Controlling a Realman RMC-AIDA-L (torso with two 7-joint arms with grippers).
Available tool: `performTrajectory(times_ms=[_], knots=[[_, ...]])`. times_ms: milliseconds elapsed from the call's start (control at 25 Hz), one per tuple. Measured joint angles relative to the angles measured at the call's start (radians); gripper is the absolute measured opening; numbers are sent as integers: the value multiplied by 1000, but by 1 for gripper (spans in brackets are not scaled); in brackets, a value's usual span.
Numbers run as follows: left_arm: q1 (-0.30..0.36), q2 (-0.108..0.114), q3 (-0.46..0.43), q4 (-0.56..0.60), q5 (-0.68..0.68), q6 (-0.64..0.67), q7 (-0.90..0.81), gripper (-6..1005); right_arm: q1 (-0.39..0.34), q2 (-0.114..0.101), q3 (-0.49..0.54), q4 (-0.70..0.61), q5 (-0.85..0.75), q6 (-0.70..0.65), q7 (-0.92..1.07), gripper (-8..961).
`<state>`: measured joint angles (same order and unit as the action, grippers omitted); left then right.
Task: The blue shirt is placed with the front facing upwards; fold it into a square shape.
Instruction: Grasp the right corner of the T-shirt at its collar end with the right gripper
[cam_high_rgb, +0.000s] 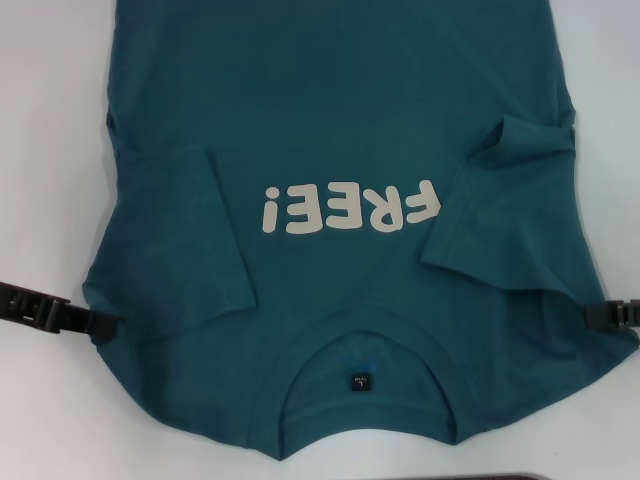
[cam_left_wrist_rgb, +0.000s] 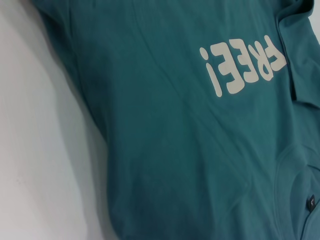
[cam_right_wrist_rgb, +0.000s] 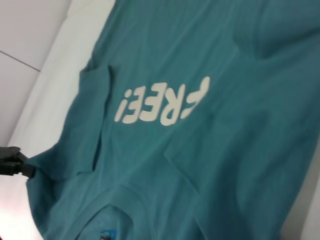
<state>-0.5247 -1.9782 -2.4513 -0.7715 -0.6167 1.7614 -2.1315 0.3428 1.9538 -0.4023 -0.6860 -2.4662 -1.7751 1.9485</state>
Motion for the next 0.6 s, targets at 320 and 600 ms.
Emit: performTrajectory(times_ms=[320, 600], knots=[[-1, -1, 0, 0, 0, -4, 7, 0, -15, -1, 2, 0, -25, 3, 3, 614], [-8, -4, 0, 0, 0, -5, 8, 0, -26, -6, 2, 0, -26, -11, 6, 611]])
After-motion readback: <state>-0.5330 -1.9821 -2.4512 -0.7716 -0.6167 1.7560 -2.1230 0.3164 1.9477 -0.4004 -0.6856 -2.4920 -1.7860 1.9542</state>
